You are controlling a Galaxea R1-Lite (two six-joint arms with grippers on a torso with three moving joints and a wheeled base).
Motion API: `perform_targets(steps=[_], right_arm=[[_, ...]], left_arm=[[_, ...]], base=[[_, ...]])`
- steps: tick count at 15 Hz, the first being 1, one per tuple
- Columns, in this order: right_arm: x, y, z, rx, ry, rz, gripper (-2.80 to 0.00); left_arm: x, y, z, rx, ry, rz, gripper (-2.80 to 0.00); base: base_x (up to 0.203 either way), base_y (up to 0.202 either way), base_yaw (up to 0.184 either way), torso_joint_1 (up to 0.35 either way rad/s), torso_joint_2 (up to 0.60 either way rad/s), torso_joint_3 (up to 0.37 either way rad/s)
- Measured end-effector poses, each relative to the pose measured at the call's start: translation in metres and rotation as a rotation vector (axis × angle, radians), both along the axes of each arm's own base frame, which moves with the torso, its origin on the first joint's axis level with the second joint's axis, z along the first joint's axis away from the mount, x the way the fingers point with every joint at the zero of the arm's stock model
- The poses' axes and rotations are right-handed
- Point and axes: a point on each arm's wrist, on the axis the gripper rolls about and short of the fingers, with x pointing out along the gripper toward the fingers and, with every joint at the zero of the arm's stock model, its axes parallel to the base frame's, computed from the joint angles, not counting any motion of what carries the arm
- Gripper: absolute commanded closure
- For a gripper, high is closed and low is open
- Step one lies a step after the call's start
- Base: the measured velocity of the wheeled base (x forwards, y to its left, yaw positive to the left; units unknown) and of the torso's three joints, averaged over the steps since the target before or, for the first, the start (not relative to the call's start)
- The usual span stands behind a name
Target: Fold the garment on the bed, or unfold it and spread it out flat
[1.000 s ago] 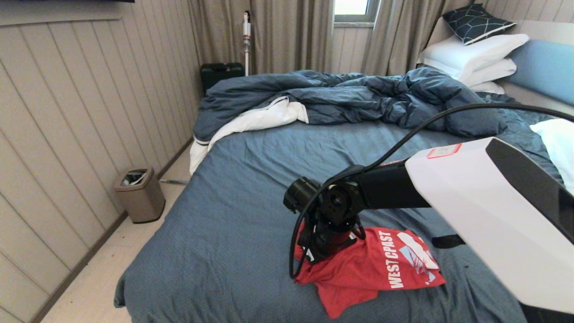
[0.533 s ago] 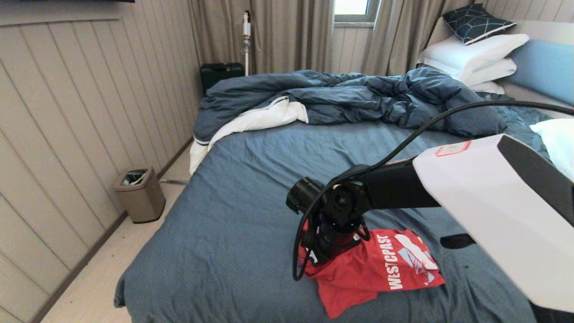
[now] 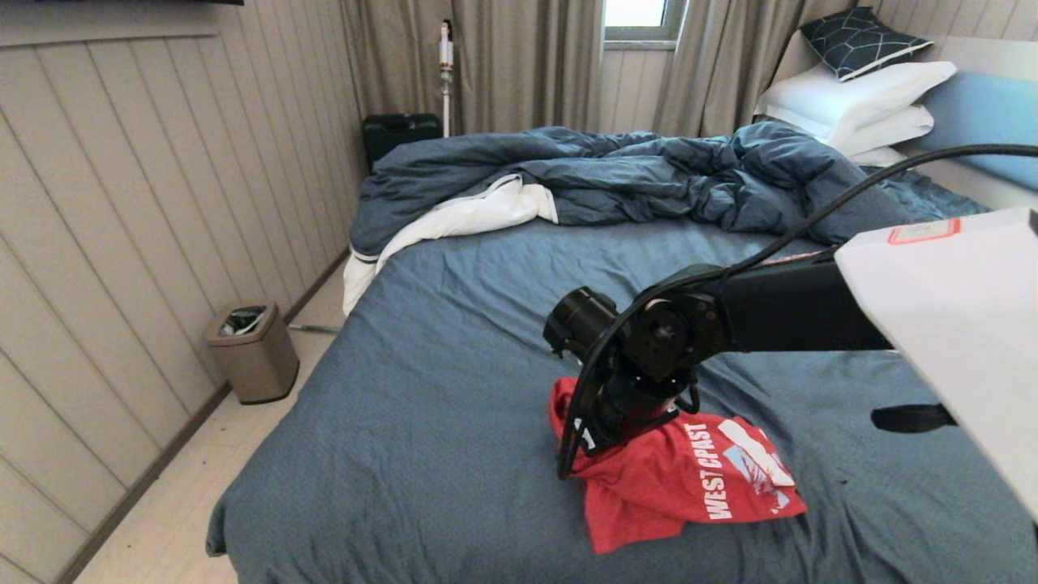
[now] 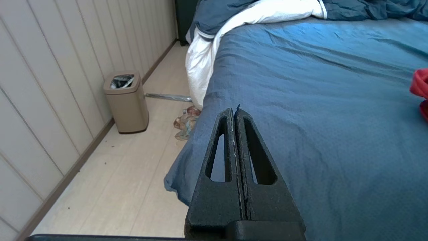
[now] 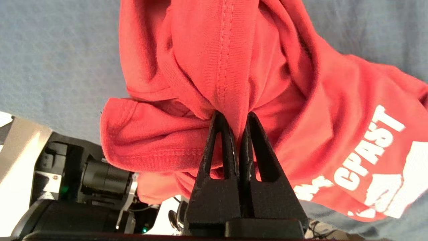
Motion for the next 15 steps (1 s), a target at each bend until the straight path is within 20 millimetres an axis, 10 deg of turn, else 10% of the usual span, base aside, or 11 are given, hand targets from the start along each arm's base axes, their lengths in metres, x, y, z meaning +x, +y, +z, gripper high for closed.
perform_targets(steps=[3,4,15], right_arm=[[-0.003,0.002,-0.007,-0.011,0.017,0.009,0.0],[-0.003,0.004,-0.009,-0.013,0.021,0.013,-2.8],[-0.004,0.014,-0.008,0.002,0.003,0.036,-2.8]], left_arm=[[0.0,0.0,0.0,0.0,0.0,0.0,0.0],[0.0,0.0,0.0,0.0,0.0,0.0,0.0],[0.0,0.0,0.0,0.0,0.0,0.0,0.0]], base=[[0.0,0.0,0.0,0.0,0.0,0.0],[0.0,0.0,0.0,0.0,0.0,0.0],[0.0,0.0,0.0,0.0,0.0,0.0]])
